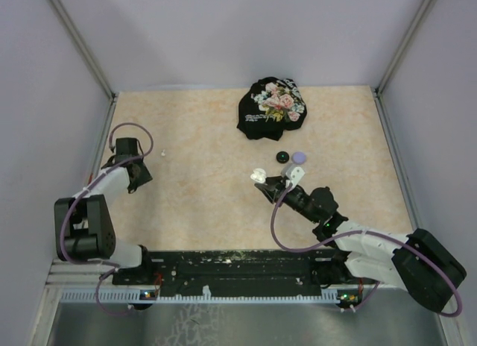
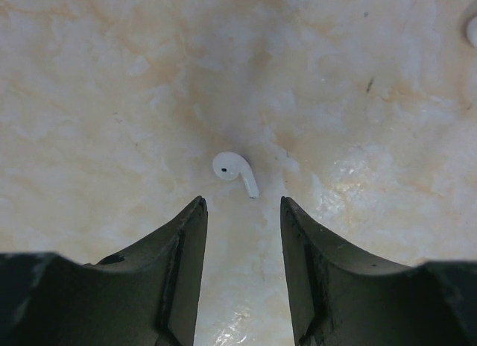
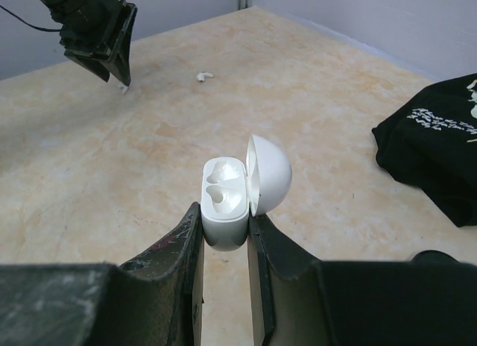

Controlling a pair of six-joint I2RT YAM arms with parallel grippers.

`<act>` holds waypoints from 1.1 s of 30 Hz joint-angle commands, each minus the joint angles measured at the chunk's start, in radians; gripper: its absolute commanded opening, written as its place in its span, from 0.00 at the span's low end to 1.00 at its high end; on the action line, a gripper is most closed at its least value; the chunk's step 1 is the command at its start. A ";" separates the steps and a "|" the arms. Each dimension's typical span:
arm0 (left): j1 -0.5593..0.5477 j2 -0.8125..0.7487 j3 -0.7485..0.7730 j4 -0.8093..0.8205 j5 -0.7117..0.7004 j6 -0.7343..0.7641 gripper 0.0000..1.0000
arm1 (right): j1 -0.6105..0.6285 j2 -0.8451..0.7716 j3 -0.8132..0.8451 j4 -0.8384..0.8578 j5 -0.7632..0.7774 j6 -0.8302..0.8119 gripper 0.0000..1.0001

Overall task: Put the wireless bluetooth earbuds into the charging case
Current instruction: Pick up the earbud from the center of the board.

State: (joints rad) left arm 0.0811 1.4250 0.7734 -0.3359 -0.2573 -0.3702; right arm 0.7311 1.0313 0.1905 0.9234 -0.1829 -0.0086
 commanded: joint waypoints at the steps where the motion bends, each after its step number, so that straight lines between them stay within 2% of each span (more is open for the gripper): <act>1: 0.021 0.035 0.044 0.015 -0.045 0.002 0.50 | 0.007 0.006 0.041 0.032 0.004 -0.015 0.00; 7: 0.026 0.102 0.087 0.002 -0.069 0.031 0.49 | 0.008 0.008 0.044 0.029 -0.005 -0.013 0.00; 17: 0.026 0.188 0.131 -0.053 -0.022 0.034 0.44 | 0.011 0.003 0.046 0.020 -0.005 -0.014 0.00; 25: 0.022 0.199 0.136 -0.077 0.086 0.053 0.32 | 0.010 0.000 0.049 0.013 -0.004 -0.013 0.00; 29: -0.026 0.189 0.132 -0.075 0.111 0.084 0.30 | 0.011 0.002 0.053 0.011 -0.011 -0.009 0.00; 33: -0.123 0.204 0.133 -0.064 0.163 0.150 0.30 | 0.011 0.009 0.055 0.009 -0.012 -0.007 0.00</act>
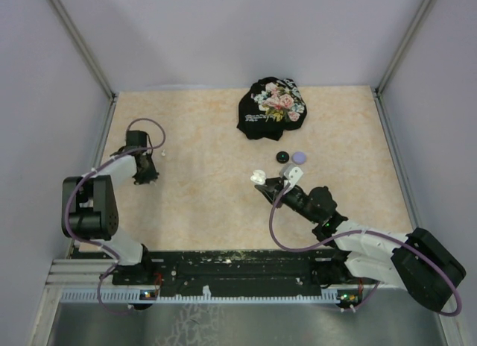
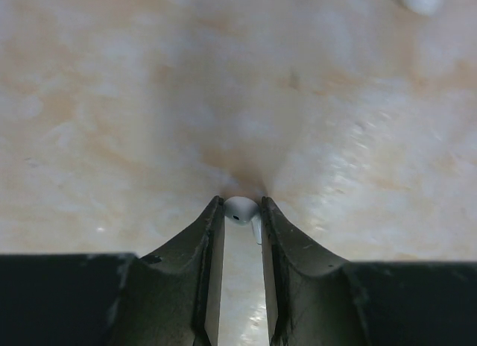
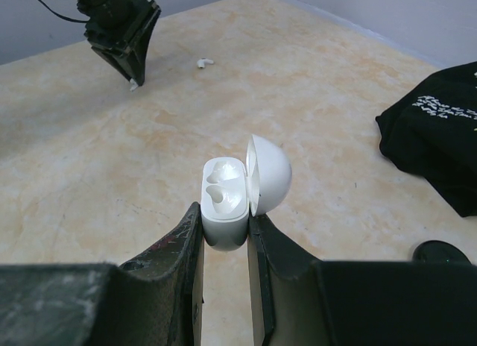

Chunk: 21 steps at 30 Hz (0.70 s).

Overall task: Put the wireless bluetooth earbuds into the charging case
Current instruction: Pick up the earbud from the center of the board.

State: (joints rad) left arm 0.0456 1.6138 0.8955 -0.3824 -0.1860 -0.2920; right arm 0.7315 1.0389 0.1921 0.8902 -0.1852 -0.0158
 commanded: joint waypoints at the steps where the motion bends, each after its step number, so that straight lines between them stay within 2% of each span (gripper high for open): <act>1: -0.121 0.024 0.016 -0.019 0.097 0.088 0.30 | 0.011 0.004 0.055 0.043 -0.011 0.000 0.00; 11: -0.422 0.038 -0.002 0.002 0.099 0.222 0.31 | 0.010 0.018 0.061 0.039 -0.021 0.004 0.00; 15: -0.462 0.028 -0.014 0.006 0.089 0.241 0.37 | 0.012 0.028 0.064 0.039 -0.026 0.006 0.00; 21: -0.466 0.039 -0.001 -0.031 0.002 0.233 0.48 | 0.010 0.033 0.065 0.039 -0.030 0.008 0.00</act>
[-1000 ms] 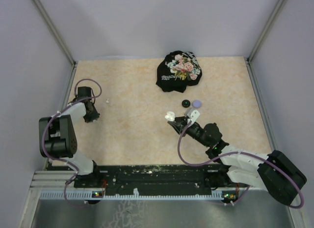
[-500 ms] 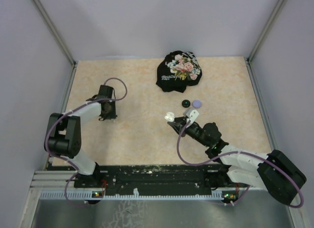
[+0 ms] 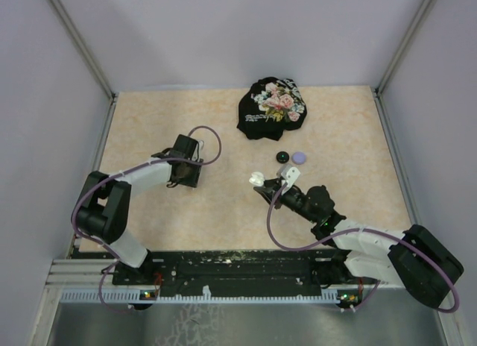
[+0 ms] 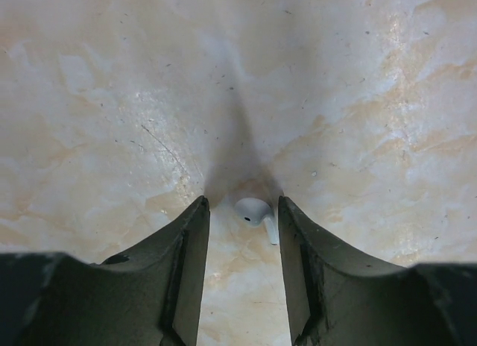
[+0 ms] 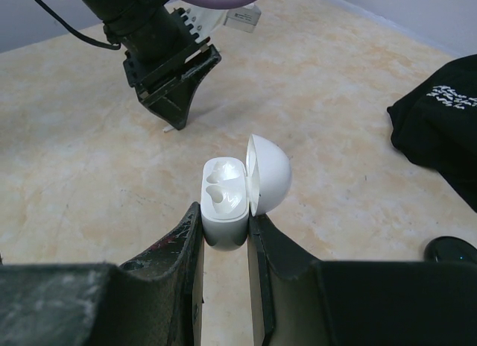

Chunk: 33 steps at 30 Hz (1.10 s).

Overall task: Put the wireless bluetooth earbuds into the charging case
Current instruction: Pick up the earbud from the center of the board.

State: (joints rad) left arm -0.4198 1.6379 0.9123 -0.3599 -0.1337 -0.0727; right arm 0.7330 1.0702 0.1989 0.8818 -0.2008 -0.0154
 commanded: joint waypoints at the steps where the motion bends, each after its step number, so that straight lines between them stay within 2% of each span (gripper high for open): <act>1: -0.001 0.012 -0.019 -0.054 -0.051 0.012 0.48 | 0.009 0.002 0.059 0.048 -0.014 0.008 0.00; 15: -0.002 -0.055 -0.022 -0.073 -0.135 -0.038 0.48 | 0.010 0.006 0.060 0.051 -0.021 0.011 0.00; 22: -0.001 -0.092 -0.003 -0.045 -0.018 -0.078 0.48 | 0.010 0.011 0.062 0.051 -0.026 0.012 0.00; 26: -0.001 -0.058 0.031 -0.057 -0.003 -0.092 0.45 | 0.009 0.013 0.063 0.050 -0.026 0.012 0.00; 33: 0.002 -0.002 0.064 -0.092 -0.055 -0.113 0.37 | 0.009 0.011 0.063 0.051 -0.031 0.015 0.00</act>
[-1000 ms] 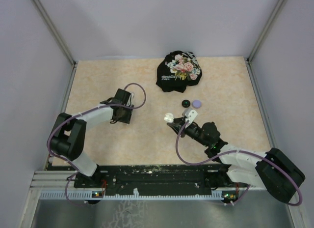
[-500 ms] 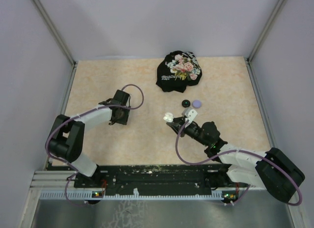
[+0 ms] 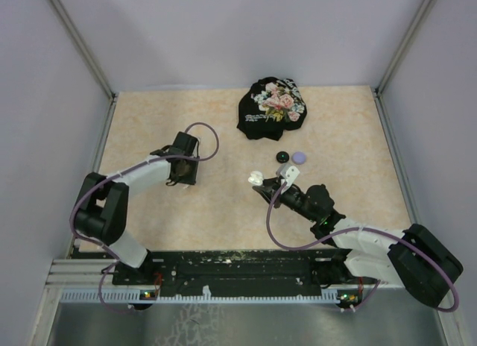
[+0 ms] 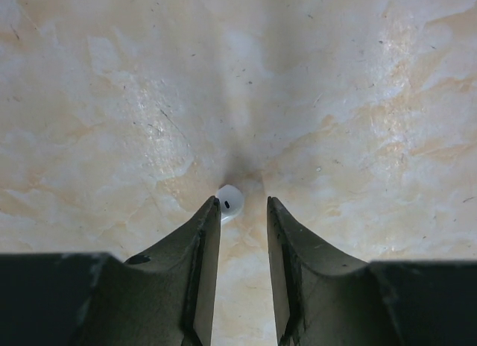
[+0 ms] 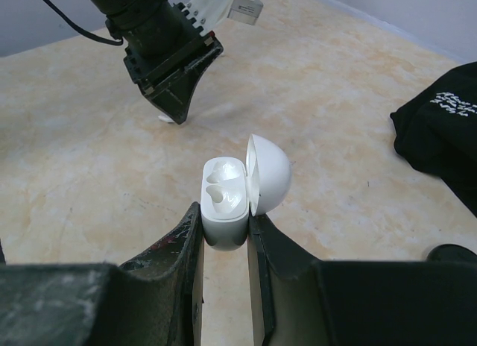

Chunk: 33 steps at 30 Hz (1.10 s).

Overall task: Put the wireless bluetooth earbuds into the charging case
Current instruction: Pick up the earbud from the center of the board.

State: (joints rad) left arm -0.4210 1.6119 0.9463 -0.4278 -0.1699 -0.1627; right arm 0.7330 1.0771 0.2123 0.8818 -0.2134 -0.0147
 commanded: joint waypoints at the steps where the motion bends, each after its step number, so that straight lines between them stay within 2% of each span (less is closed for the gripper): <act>1: 0.004 0.026 0.031 -0.021 -0.019 -0.023 0.36 | 0.010 0.004 0.050 0.051 -0.019 0.014 0.00; 21: 0.024 0.099 0.060 -0.082 -0.007 -0.053 0.28 | 0.010 0.001 0.053 0.048 -0.028 0.017 0.00; 28: 0.024 0.101 0.059 -0.112 -0.016 -0.078 0.35 | 0.008 -0.001 0.052 0.051 -0.036 0.020 0.00; 33: 0.025 0.127 0.074 -0.133 -0.010 -0.085 0.35 | 0.009 0.001 0.052 0.053 -0.036 0.021 0.00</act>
State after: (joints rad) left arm -0.4011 1.6989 1.0084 -0.5022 -0.1902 -0.2298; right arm 0.7330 1.0771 0.2127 0.8822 -0.2348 -0.0036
